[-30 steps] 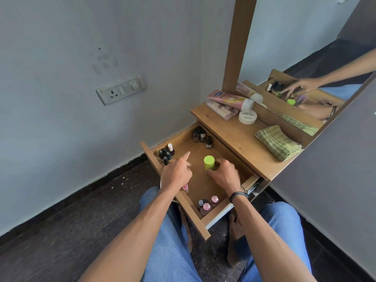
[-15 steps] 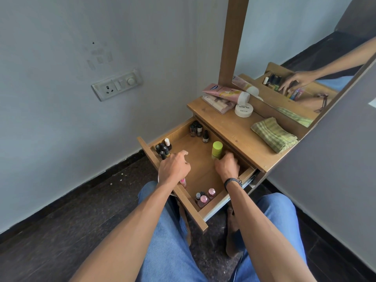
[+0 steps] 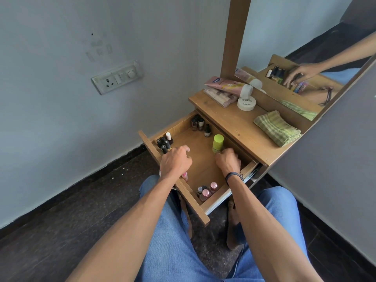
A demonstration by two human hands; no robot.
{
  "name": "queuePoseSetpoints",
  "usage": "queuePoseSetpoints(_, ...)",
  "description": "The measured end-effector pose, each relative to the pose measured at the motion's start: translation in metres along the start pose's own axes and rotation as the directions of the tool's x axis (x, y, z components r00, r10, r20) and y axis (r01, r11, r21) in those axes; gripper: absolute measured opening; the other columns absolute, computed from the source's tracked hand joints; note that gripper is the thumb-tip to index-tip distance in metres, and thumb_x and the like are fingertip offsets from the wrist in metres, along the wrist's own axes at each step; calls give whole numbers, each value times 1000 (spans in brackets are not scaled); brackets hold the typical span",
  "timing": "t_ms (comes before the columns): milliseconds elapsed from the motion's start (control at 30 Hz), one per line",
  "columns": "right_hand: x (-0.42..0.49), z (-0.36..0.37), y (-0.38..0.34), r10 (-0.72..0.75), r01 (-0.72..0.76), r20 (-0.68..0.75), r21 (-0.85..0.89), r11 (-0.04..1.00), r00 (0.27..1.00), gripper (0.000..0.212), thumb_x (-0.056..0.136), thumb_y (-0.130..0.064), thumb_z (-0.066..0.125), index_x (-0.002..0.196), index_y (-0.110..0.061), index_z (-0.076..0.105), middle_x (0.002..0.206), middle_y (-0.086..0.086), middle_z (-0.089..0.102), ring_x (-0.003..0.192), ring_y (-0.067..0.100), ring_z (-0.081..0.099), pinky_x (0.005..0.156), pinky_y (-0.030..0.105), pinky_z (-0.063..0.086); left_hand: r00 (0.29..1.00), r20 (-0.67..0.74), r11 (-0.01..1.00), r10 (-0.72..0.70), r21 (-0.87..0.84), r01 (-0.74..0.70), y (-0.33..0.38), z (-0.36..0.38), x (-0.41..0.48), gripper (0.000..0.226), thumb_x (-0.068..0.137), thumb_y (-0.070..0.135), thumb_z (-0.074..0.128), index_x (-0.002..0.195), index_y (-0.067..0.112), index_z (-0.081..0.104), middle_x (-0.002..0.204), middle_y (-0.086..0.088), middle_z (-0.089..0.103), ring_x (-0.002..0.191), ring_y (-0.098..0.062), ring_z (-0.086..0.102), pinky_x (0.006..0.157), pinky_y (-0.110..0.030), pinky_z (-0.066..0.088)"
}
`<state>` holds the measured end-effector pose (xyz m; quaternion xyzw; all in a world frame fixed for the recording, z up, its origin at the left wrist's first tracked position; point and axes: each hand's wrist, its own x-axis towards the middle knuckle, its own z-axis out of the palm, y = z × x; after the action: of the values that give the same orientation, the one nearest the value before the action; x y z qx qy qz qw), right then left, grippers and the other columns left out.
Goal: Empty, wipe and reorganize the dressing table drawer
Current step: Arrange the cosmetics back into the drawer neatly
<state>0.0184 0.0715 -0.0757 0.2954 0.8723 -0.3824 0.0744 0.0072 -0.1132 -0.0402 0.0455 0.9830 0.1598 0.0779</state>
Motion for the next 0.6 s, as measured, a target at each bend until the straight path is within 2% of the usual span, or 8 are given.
queuePoseSetpoints(100,0,1,0,-2,2,-14,35,999,1000,33,101,-28,50,122,-5,60,123,17,64,120,35,58,104,40,41,1000,-2,1000,4,6,-4,0,0,0,38,96,27,53,134,30,58,73,7,74,56,-3,64,48,-21,34)
queuePoseSetpoints(200,0,1,-1,0,1,-12,60,998,1000,29,100,-26,50,119,-9,63,117,14,66,116,33,60,103,39,42,1000,-8,1000,6,16,-6,1,-2,-2,37,96,27,53,133,30,58,77,6,75,59,-4,64,47,-20,29)
queuePoseSetpoints(400,0,0,-2,-33,31,38,47,998,999,22,94,-29,56,103,-16,71,95,4,72,90,24,65,83,30,43,1000,-15,1000,8,24,-7,2,-2,-2,34,97,28,54,130,29,60,80,6,76,65,-7,65,50,-22,28)
queuePoseSetpoints(500,1,2,-2,-48,42,64,87,995,997,23,95,-36,58,102,-21,74,95,2,75,93,23,70,87,28,48,1000,-11,1000,11,24,-10,2,-2,-2,33,97,28,54,129,29,60,79,6,75,63,-6,64,50,-22,29)
queuePoseSetpoints(600,0,0,-2,-65,58,66,102,993,996,26,97,-33,59,116,-24,73,109,3,74,105,23,67,97,30,45,1000,-7,1000,14,24,-14,1,-1,-2,33,96,28,54,129,29,60,74,7,73,60,-4,64,50,-22,31)
